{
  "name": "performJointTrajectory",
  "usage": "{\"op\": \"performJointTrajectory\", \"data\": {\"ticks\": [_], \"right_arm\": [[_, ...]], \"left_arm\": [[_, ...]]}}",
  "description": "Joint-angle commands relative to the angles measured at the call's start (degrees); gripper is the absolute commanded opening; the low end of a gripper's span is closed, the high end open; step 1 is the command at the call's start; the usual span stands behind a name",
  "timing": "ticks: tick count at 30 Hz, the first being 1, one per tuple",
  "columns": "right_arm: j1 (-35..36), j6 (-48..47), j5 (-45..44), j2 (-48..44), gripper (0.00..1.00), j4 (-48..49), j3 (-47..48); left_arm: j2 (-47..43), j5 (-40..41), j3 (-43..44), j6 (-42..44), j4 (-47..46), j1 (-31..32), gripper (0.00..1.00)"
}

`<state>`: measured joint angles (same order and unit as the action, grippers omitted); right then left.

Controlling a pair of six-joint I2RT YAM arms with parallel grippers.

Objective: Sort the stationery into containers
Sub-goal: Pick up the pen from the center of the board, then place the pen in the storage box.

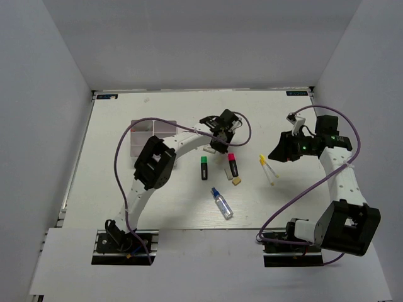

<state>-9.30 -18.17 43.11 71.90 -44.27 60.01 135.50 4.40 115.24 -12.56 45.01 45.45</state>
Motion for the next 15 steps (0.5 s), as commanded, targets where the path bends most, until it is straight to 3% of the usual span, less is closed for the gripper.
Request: {"op": "performJointTrajectory", "data": {"ticks": [1,4,8,10,15], "right_arm": [[0.25,-9.67,5.57,-2.9,0.47,-3.1,-2.17],[0.33,-17.23,9.61,-4.22,0.32,-4.59,-4.81],[0.42,-28.82,14.79,-4.84,0.14,-7.14,-7.62],[0.69,-32.52,16.56,-4.66,0.1,-7.67,-8.68],[1.39,-31.84,17.01,-3.35,0.1,-5.92,-8.68]], "left_arm": [[-18.72,-6.76,-7.45,-3.78,-13.33,-1.32,0.0],[-28.16,-7.3,-24.65,-3.79,-27.58,-2.82,0.0],[-39.86,-1.96,-36.03,-5.02,-36.48,-4.05,0.0],[-44.78,4.89,-40.24,-5.81,-37.89,-4.75,0.0],[-50.25,19.1,-43.87,-6.87,-39.92,-6.51,0.0]]}}
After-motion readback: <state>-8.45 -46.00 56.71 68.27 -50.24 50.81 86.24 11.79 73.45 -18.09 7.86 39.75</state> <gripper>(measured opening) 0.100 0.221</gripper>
